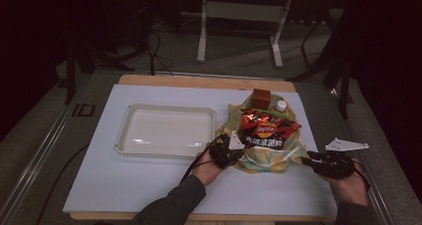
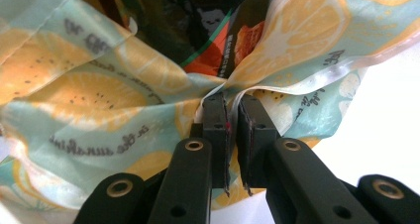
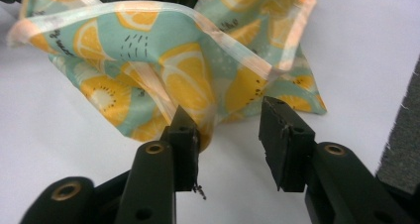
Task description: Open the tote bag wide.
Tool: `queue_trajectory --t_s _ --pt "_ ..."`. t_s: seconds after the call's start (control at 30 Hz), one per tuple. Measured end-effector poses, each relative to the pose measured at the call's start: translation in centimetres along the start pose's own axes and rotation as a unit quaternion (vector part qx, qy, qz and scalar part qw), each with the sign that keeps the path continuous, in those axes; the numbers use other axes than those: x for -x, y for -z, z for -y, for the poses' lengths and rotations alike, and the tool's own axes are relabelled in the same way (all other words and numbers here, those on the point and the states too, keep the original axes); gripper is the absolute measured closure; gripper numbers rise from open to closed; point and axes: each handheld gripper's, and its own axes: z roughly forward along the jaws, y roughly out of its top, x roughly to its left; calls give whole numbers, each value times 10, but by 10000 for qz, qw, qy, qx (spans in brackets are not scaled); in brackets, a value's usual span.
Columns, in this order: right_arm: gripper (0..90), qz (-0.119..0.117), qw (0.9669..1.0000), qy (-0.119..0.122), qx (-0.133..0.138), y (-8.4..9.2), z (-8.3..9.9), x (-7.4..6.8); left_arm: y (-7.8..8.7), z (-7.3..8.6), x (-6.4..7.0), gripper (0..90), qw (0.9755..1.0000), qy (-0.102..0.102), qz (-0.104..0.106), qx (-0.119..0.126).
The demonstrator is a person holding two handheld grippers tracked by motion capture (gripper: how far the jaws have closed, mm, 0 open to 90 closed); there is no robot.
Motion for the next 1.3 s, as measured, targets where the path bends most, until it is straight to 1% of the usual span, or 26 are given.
queue_trajectory --t_s 0.03,0.13,0.23,0.3,0.37,0.43,0.47,0.5,0.53,0.63,0.7,0.73,0.77,0.8,0.83,0.87,0.9,0.93,0.97,1.07,1.1,1.13,1.17,1.27,1.3 --pt "593 6 10000 13 -11 1 1 1 0 0 0 826 10000 -1 0 -3" --pt "587 -77 10000 33 -19 4 4 3 2 1 -1 822 10000 18 11 18" --pt "576 -126 9999 108 -13 6 6 4 4 3 -3 819 9999 110 58 76" --pt "568 -136 9998 132 107 9 7 5 5 4 -3 814 9998 156 61 114" --pt "560 -226 9994 169 211 14 9 7 6 5 -4 810 9997 205 70 139" --pt "560 -307 9990 227 247 20 12 8 7 6 -4 802 9995 249 99 163" --pt "560 -307 9990 227 247 20 12 8 7 6 -4 798 9995 249 99 163" --pt "560 -345 9988 243 266 23 13 9 9 8 -4 798 9994 272 96 197" --pt "560 -369 9984 230 365 31 17 11 10 9 -5 781 9994 270 105 194" --pt "573 -299 9981 171 515 36 17 12 18 12 -8 757 9989 343 115 304" --pt "579 -272 9978 196 571 36 14 9 23 13 -11 744 9983 421 103 378" --pt "576 -241 9978 214 584 34 11 7 23 13 -11 736 9983 421 103 378" --pt "573 -215 9978 228 592 33 9 6 29 15 -13 729 9978 489 74 449" --pt "572 -215 9979 224 574 32 7 5 29 15 -13 724 9978 489 74 449" --pt "569 -226 9980 268 534 31 5 4 34 16 -17 717 9971 556 52 513" --pt "568 -218 9980 329 503 31 5 4 37 17 -18 711 9968 585 45 548" --pt "567 -212 9982 357 440 32 5 3 39 18 -20 704 9964 615 41 577" --pt "567 -212 9982 357 440 32 5 3 39 18 -20 700 9964 615 41 577" --pt "566 -263 9981 398 391 36 6 4 43 19 -22 695 9959 662 14 620" --pt "564 -233 9982 403 378 40 9 5 45 21 -24 683 9955 702 -14 644" --pt "558 -205 9984 350 399 44 11 7 48 22 -26 680 9952 726 -35 652" --pt "558 -205 9984 350 399 44 11 7 48 22 -26 678 9952 726 -35 652" --pt "555 -176 9984 298 448 46 11 8 49 22 -27 671 9952 733 -57 648" --pt "551 -141 9985 268 459 44 9 8 51 23 -28 662 9954 721 -66 629" --pt "545 -91 9985 256 478 41 6 6 51 24 -27 650 9955 715 -63 621"
